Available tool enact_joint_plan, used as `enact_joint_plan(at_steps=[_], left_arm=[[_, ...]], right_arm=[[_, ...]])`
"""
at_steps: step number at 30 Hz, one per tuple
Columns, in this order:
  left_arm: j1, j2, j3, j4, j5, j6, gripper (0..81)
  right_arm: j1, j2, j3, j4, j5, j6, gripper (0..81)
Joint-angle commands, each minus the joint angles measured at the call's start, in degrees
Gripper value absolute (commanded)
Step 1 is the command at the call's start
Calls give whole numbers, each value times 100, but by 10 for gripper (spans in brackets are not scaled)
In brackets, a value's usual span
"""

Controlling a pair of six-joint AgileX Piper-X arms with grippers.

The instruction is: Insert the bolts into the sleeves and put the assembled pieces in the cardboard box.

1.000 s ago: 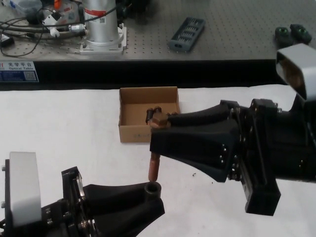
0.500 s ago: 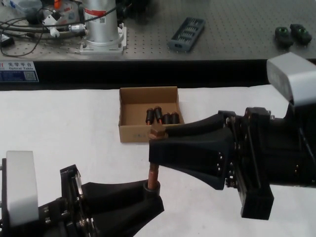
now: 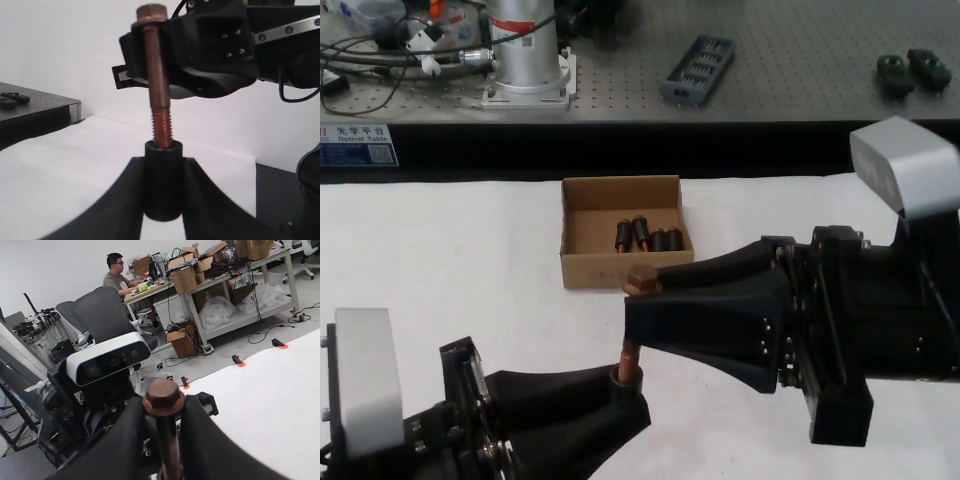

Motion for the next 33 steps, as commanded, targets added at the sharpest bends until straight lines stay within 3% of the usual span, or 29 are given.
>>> enact_joint_plan(at_steps=[1,3,12,17,29,31,33], left_arm=[[9,-58,-159,-288,-245,-51,6],[9,-58,-228,-236,-257,-51,6],[9,-58,-523,145,-290,-51,6],[9,-58,-521,145,-868,-51,6],[9,-58,-724,435,-1264,-390,6],[29,-40,-1012,1142,-1406,-529,6],[89,-25,-1424,2154,-1410,-529,6]], right_arm=[[4,-73,-17,113,-234,155,255],[4,-73,-17,113,-234,264,293],[4,-73,-17,-20,-185,264,293],[-56,-85,-17,-18,-99,212,293],[-896,-85,-17,31,288,85,292],[-1031,-85,-17,98,288,85,254],[-1152,-106,-17,257,274,59,150]])
